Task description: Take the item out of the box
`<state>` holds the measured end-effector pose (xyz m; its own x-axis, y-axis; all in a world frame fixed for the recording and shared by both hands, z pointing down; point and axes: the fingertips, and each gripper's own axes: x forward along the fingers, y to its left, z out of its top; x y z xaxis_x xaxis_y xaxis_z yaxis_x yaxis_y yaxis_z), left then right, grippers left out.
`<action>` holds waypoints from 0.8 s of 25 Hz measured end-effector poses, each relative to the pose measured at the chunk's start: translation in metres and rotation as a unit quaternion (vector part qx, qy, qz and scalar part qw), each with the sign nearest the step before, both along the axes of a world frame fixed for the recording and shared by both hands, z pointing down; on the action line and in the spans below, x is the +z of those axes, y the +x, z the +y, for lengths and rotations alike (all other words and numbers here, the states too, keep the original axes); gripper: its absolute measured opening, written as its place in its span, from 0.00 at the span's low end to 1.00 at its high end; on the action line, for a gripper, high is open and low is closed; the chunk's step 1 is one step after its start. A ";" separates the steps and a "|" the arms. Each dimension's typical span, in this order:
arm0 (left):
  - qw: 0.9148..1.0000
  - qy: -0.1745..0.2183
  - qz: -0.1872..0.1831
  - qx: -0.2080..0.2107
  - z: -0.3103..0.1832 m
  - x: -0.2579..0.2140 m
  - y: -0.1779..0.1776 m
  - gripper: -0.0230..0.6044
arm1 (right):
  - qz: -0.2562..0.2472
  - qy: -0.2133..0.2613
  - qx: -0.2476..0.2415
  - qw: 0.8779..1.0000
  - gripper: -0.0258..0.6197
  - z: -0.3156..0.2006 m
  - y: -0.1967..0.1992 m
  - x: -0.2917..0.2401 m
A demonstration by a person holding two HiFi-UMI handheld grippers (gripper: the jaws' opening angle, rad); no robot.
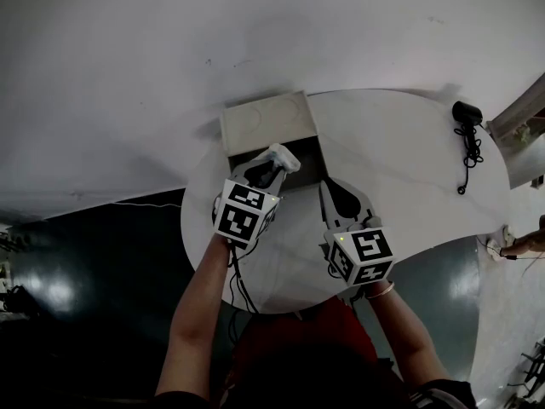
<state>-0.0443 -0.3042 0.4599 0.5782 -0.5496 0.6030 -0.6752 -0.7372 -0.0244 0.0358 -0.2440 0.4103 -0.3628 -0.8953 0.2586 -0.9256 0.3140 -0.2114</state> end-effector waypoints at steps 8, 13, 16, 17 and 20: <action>0.997 0.040 0.048 -0.038 0.013 -0.039 -0.015 0.19 | 0.007 0.018 -0.007 1.000 0.06 0.009 -0.012 -0.017; 0.994 0.054 0.071 -0.056 0.020 -0.053 -0.025 0.19 | 0.011 0.027 -0.011 1.000 0.06 0.014 -0.018 -0.026; 0.992 0.059 0.089 -0.069 0.026 -0.059 -0.031 0.19 | 0.013 0.032 -0.013 0.999 0.06 0.019 -0.022 -0.030; 0.991 0.062 0.094 -0.073 0.028 -0.062 -0.033 0.19 | 0.013 0.034 -0.014 0.999 0.06 0.020 -0.023 -0.032; 0.988 0.075 0.108 -0.085 0.035 -0.070 -0.038 0.19 | 0.014 0.040 -0.017 0.999 0.06 0.024 -0.027 -0.037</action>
